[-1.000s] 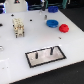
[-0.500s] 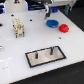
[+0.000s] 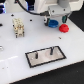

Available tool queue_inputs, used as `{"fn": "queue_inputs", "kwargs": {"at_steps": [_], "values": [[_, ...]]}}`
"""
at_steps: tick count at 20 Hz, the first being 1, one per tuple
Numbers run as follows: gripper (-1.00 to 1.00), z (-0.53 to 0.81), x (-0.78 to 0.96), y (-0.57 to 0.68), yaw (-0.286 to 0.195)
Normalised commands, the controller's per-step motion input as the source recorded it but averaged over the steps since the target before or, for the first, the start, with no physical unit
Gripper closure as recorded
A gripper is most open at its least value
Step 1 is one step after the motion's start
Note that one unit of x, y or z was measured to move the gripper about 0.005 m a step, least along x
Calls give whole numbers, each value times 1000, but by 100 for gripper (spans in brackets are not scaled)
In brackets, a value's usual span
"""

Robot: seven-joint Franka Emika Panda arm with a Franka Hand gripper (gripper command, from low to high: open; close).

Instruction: Insert the blue gear onto the right peg, followed by the red gear

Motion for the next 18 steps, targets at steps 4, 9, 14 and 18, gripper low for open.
{"fn": "queue_inputs", "kwargs": {"at_steps": [4, 9, 14, 18], "values": [[-100, 0, -249, 0, 0], [-100, 9, -566, 0, 0], [100, -159, -323, -11, 0], [100, -94, -115, 20, 0]]}}
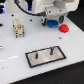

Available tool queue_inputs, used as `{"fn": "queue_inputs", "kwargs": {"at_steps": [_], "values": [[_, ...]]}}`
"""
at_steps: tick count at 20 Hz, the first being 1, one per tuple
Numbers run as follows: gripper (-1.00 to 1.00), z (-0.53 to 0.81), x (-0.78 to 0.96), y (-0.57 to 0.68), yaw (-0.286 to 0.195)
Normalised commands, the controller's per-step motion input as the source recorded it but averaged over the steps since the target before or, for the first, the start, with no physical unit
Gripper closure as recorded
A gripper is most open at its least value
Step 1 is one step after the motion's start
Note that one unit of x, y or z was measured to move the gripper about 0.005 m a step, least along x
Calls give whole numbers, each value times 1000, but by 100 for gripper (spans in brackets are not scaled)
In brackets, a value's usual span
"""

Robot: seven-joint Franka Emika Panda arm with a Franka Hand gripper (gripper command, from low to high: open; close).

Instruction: Insert the blue gear onto the right peg, followed by the red gear

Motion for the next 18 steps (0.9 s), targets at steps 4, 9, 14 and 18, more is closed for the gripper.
{"fn": "queue_inputs", "kwargs": {"at_steps": [4, 9, 14, 18], "values": [[100, -67, -68, 23, 0], [100, -31, -47, 41, 0], [100, 30, 12, 10, 0], [100, 345, 198, -1, 0]]}}
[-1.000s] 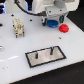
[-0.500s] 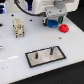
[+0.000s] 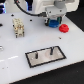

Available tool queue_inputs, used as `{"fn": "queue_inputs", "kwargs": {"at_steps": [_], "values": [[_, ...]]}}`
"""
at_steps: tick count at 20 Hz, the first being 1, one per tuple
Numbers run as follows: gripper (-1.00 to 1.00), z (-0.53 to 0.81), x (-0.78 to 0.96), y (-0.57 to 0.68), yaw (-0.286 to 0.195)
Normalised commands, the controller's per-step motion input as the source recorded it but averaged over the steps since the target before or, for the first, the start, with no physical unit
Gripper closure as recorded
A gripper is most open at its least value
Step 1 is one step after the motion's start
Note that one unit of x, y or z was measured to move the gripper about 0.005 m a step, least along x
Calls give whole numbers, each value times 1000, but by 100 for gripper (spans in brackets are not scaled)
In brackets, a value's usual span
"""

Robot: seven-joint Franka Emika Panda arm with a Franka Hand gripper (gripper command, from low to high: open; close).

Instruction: Insert the blue gear onto the right peg, followed by the red gear

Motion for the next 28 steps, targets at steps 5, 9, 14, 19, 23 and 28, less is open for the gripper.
{"fn": "queue_inputs", "kwargs": {"at_steps": [5, 9, 14, 19, 23, 28], "values": [[100, 539, 407, -96, 0], [100, 541, 614, -190, 0], [100, 501, 793, -184, 0], [100, 481, 824, -149, 0], [100, 461, 834, -135, 0], [100, 415, 844, -203, 0]]}}
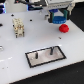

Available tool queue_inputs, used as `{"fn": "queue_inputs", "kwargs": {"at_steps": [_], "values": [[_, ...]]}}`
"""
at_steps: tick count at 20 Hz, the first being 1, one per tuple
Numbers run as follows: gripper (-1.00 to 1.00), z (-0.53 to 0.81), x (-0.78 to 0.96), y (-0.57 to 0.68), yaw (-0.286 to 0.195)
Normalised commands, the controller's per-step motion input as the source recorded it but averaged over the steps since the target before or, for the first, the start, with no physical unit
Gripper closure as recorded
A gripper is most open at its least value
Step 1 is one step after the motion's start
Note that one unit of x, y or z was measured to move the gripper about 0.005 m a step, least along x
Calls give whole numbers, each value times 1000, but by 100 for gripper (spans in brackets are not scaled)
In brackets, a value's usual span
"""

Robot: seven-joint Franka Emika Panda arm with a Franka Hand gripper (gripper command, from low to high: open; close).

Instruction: Insert the blue gear onto the right peg, followed by the red gear

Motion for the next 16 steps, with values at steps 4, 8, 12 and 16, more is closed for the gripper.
{"fn": "queue_inputs", "kwargs": {"at_steps": [4, 8, 12, 16], "values": [[100, 301, 841, -253, 0], [100, 211, 819, -285, 0], [100, 166, 818, -285, 0], [100, 138, 789, -294, 0]]}}
